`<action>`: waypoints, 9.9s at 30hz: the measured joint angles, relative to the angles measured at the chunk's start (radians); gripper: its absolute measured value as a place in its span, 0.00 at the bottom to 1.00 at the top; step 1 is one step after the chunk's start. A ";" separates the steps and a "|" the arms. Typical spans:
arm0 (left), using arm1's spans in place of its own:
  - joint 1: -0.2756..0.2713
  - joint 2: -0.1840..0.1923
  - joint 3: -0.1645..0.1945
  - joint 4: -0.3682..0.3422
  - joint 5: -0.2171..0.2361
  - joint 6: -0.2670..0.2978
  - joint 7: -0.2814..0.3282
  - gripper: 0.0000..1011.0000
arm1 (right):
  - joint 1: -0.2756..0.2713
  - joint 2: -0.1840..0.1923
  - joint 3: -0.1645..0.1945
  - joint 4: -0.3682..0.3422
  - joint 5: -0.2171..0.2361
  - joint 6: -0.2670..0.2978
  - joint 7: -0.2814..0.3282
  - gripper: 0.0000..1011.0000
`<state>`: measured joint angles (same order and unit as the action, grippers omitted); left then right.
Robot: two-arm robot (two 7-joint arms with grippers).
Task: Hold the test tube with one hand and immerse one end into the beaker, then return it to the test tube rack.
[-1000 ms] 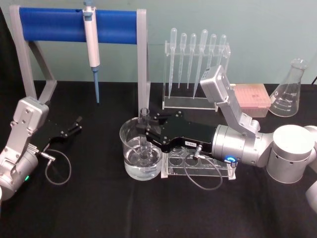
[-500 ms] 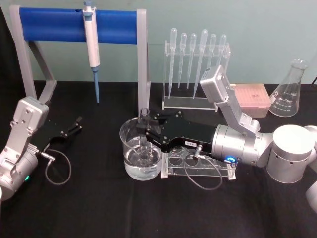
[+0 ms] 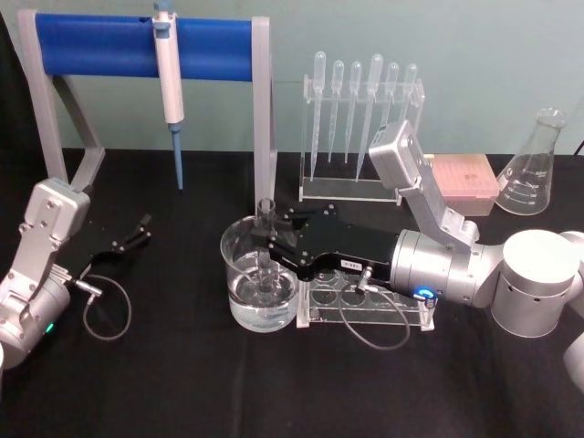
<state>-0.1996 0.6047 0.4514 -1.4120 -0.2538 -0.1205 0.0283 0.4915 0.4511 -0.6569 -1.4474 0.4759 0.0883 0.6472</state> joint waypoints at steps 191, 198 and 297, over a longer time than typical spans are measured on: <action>0.000 0.000 0.000 0.000 0.000 0.000 0.000 0.99 | -0.211 0.205 0.217 -0.214 0.053 -0.062 -0.062 0.24; 0.000 0.000 0.000 0.000 0.000 0.000 0.000 0.99 | -0.211 0.183 0.212 -0.179 0.044 -0.070 -0.057 0.24; 0.000 0.000 0.000 0.000 0.000 0.000 0.000 0.99 | -0.460 -0.074 0.411 -0.211 -0.226 -0.036 -0.651 0.99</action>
<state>-0.1995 0.6047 0.4514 -1.4119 -0.2538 -0.1205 0.0283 0.0311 0.3769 -0.2464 -1.6584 0.2501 0.0525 -0.0035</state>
